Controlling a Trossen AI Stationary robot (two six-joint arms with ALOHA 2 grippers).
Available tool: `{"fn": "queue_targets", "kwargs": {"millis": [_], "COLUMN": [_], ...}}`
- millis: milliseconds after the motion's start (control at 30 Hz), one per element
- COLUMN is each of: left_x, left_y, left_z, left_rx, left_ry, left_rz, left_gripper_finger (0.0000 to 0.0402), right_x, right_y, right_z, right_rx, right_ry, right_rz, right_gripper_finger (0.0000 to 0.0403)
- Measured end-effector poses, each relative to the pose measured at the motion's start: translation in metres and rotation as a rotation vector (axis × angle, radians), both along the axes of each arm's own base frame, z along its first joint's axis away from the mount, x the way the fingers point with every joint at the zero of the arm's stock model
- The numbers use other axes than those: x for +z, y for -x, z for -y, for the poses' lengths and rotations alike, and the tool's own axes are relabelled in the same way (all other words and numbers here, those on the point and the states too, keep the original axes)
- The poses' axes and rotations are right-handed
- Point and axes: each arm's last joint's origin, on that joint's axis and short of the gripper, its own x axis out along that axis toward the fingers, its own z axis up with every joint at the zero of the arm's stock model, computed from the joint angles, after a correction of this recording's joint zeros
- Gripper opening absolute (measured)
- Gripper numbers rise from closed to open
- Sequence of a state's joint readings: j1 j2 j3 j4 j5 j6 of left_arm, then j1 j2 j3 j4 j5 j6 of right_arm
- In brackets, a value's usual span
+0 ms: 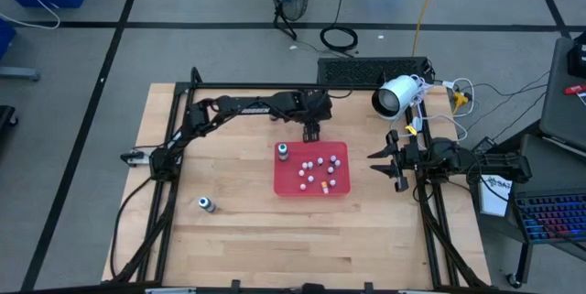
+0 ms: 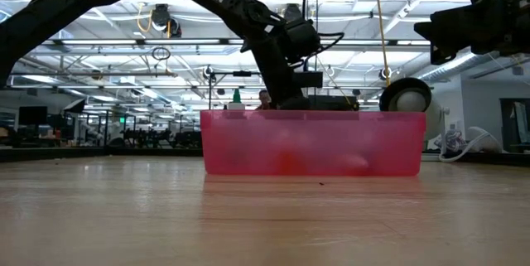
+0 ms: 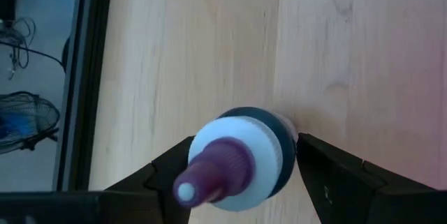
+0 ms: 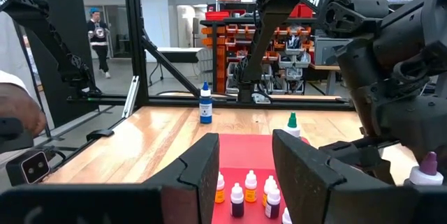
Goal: Pick & Place food coloring
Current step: Put the big purple food coloring bottle into the red bin
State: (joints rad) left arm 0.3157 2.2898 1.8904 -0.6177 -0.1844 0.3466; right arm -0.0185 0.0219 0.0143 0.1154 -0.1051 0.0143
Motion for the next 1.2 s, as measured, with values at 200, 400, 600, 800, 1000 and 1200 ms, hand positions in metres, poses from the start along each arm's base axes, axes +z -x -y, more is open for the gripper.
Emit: {"fn": "queue_targets", "kwargs": {"millis": [200, 400, 600, 800, 1000, 1200], "left_x": [0.0022, 0.0038, 0.0032, 0.0029, 0.0002, 0.0003], "left_y": [-0.0033, -0.0059, -0.0063, -0.0059, -0.0018, -0.0018], "left_z": [-0.0006, -0.0008, 0.0025, 0.0025, 0.0033, 0.0032], "left_rx": [-0.016, -0.026, -0.055, -0.044, -0.033, -0.014], "left_ry": [-0.022, -0.017, 0.047, 0.056, 0.064, 0.07], "left_rz": [0.033, 0.068, 0.08, 0.08, 0.03, 0.035], "left_gripper_finger": [0.0239, 0.0239, 0.0239, 0.0239, 0.0239, 0.0239], "right_x": [0.0001, 0.0001, 0.0001, 0.0001, 0.0001, 0.0001], "right_y": [0.0, 0.0, 0.0, 0.0, 0.0, 0.0], "right_z": [0.0, 0.0, 0.0, 0.0, 0.0, 0.0], "right_rx": [0.0, 0.0, 0.0, 0.0, 0.0, 0.0], "right_ry": [0.0, 0.0, 0.0, 0.0, 0.0, 0.0], "right_rz": [0.0, 0.0, 0.0, 0.0, 0.0, 0.0], "right_gripper_finger": [0.0125, 0.0126, 0.0126, 0.0126, 0.0126, 0.0126]}}
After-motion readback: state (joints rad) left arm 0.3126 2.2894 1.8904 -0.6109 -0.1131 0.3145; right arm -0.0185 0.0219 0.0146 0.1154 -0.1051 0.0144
